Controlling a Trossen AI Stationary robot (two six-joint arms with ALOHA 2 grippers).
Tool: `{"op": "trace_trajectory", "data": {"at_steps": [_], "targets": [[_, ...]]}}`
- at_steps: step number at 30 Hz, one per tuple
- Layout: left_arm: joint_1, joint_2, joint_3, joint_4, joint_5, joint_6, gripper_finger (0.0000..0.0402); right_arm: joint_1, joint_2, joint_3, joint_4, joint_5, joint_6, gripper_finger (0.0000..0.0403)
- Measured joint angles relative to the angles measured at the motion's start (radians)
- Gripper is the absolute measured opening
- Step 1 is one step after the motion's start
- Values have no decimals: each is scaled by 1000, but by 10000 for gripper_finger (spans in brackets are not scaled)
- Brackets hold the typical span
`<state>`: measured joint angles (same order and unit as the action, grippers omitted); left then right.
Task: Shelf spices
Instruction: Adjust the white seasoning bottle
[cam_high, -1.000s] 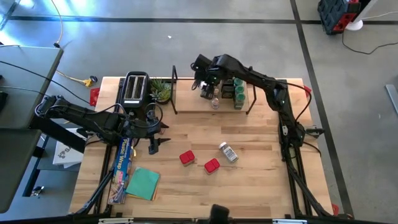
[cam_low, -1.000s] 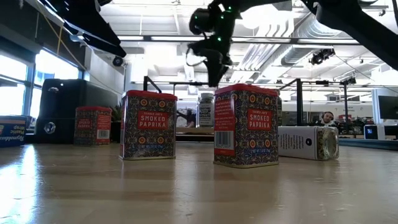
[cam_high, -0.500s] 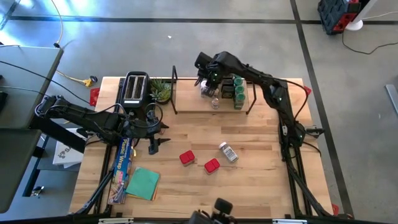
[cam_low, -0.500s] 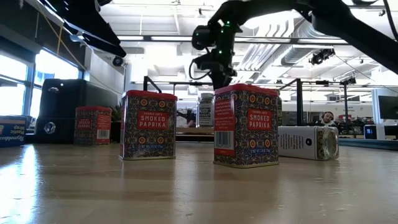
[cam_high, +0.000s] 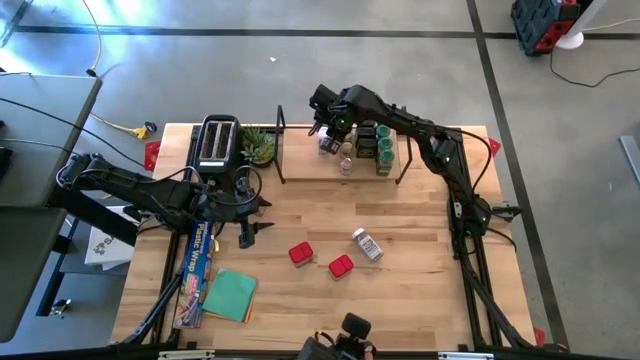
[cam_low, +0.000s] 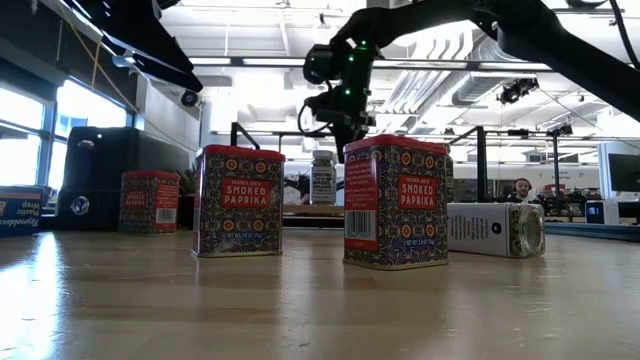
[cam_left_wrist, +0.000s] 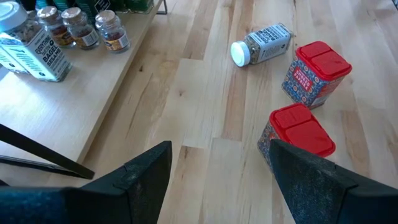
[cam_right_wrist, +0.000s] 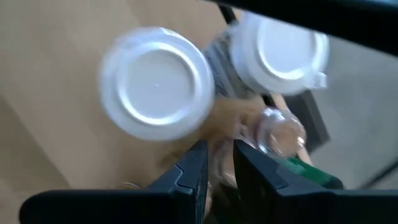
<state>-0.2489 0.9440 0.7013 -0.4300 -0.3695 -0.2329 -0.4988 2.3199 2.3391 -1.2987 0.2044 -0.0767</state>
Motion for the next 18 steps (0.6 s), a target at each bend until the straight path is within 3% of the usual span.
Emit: {"op": "trace_trajectory", "data": {"at_steps": [5,10,18], "targets": [[0,0,0,0,-2,2,266,20,-28,2,-53,107,34,69],[0,0,0,0,-38,2,266,69,-81,3,-44,133,16,69],[0,0,0,31,-129,1,266,152,-73,4,250,-94,-59,62]]}}
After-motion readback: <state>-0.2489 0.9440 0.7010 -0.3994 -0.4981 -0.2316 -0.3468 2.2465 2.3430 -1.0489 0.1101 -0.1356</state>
